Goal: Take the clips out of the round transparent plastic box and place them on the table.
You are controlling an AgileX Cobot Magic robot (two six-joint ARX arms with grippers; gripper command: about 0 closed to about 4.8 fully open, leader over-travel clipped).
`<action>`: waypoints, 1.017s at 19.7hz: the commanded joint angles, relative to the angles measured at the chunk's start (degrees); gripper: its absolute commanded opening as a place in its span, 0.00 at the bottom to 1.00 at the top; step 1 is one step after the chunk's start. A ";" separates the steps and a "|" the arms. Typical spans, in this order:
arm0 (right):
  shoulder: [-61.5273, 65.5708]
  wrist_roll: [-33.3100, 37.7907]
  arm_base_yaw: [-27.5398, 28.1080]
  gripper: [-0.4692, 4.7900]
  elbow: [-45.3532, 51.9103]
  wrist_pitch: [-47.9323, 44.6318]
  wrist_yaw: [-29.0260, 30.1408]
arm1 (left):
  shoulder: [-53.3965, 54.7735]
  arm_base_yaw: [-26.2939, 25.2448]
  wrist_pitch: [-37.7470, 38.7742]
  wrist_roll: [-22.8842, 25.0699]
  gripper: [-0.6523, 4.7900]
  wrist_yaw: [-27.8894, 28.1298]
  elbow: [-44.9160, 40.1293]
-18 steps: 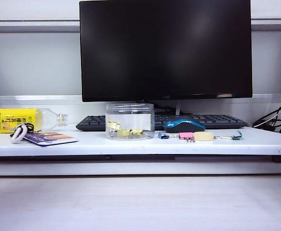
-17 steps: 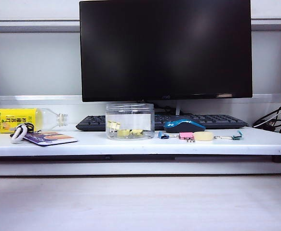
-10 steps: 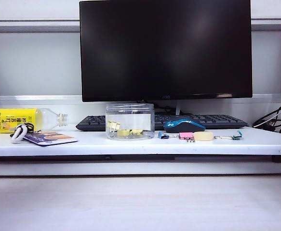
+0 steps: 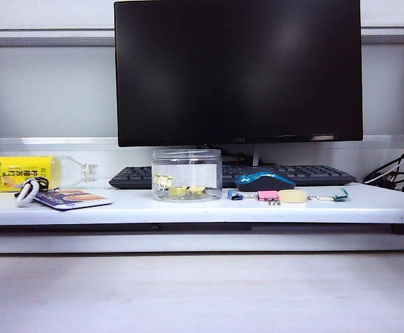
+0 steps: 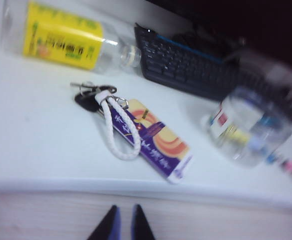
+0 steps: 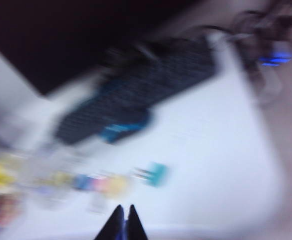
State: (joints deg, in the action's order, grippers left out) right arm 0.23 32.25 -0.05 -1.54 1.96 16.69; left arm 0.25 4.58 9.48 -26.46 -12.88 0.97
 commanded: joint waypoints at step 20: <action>22.05 0.04 -0.44 0.48 -26.27 5.49 22.69 | 0.48 10.91 -14.88 -11.47 0.44 -21.75 15.63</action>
State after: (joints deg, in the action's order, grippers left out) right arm 19.86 33.76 -0.38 -26.26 7.14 37.80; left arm 0.32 15.25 -6.20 -38.46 -34.06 15.14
